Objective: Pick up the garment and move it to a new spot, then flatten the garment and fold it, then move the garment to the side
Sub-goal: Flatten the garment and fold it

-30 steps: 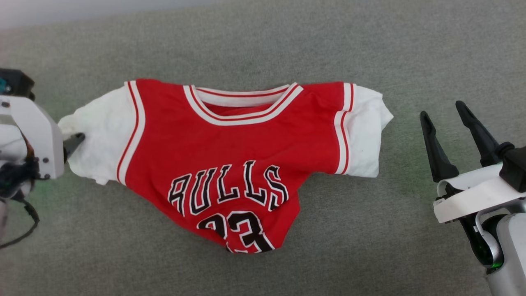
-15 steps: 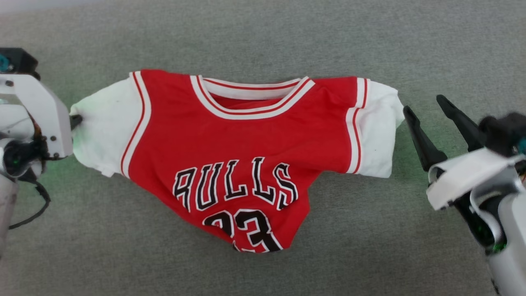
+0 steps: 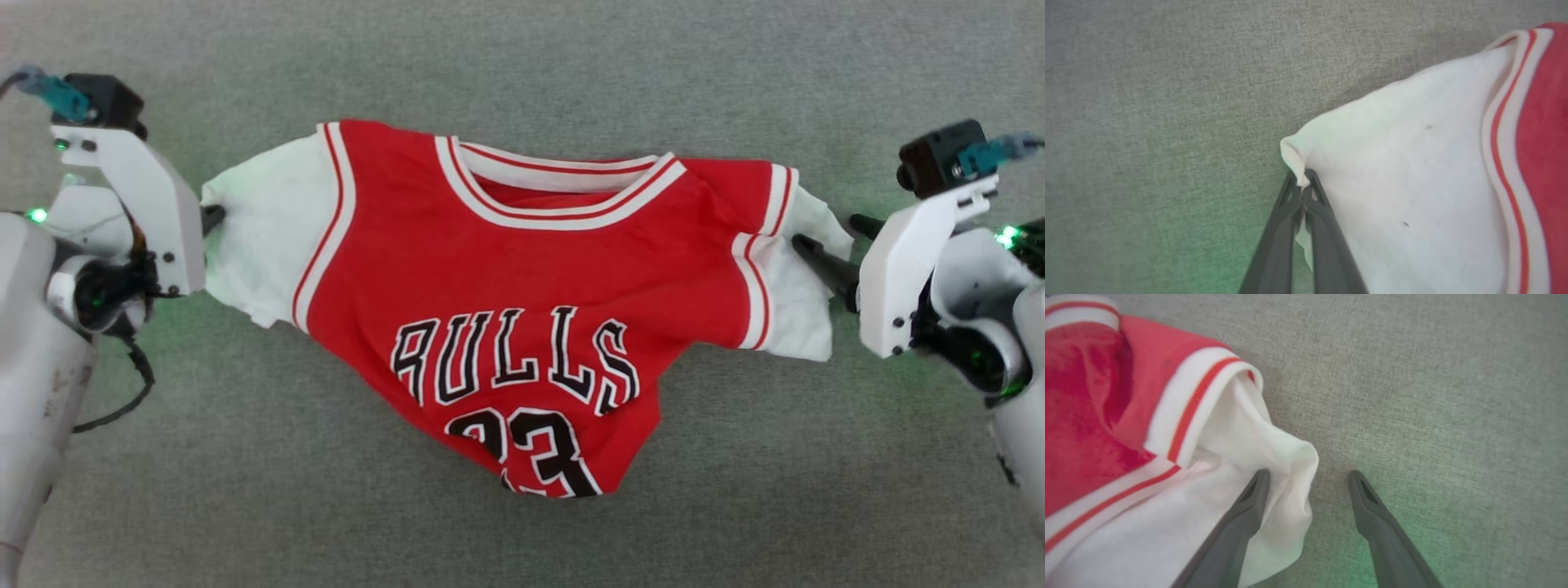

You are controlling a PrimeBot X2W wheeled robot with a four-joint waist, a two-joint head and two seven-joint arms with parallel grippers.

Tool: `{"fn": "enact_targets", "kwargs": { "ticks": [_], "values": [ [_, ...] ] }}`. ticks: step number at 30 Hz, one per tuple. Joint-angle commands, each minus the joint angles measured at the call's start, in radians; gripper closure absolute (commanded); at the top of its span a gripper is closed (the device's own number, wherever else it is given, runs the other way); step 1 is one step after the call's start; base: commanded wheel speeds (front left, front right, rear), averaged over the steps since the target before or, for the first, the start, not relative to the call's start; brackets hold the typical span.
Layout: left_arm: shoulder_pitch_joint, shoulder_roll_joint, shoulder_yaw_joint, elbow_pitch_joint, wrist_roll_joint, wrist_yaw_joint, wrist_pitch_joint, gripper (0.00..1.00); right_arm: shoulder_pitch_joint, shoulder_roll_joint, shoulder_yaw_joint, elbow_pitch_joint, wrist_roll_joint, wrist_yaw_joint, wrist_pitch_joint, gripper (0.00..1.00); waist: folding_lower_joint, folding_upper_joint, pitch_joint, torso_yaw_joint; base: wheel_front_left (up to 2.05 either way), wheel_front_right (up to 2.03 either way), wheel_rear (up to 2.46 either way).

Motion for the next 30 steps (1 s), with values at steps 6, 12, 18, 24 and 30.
{"fn": "enact_targets", "kwargs": {
  "ticks": [6,12,18,24,30],
  "values": [
    [-0.001,-0.026,-0.062,0.024,-0.043,-0.002,-0.022,1.00,-0.021,0.000,0.054,0.085,0.014,-0.001,0.181,1.00,0.0000,-0.0001,0.005,0.025,0.00,0.00,0.00],
    [-0.034,-0.025,-0.095,0.048,-0.059,-0.002,-0.028,1.00,-0.089,0.002,0.041,0.081,0.052,-0.001,0.195,1.00,0.0000,-0.0001,-0.026,0.035,0.00,0.00,0.00],
    [-0.110,-0.027,-0.115,0.058,-0.046,-0.002,-0.036,1.00,-0.170,-0.006,0.040,0.081,0.065,-0.001,0.174,1.00,0.0000,-0.0001,-0.093,0.043,0.00,0.00,0.00],
    [-0.217,-0.040,-0.136,0.080,-0.016,-0.002,-0.041,1.00,-0.285,-0.005,0.068,0.116,0.074,-0.001,0.090,1.00,0.0000,-0.0001,-0.191,0.051,0.00,0.00,0.00],
    [-0.327,-0.050,-0.155,0.104,0.021,-0.002,-0.068,1.00,-0.427,0.003,0.162,0.170,0.090,-0.001,-0.060,1.00,0.0000,-0.0001,-0.279,0.043,0.00,0.00,0.00]
  ]
}}
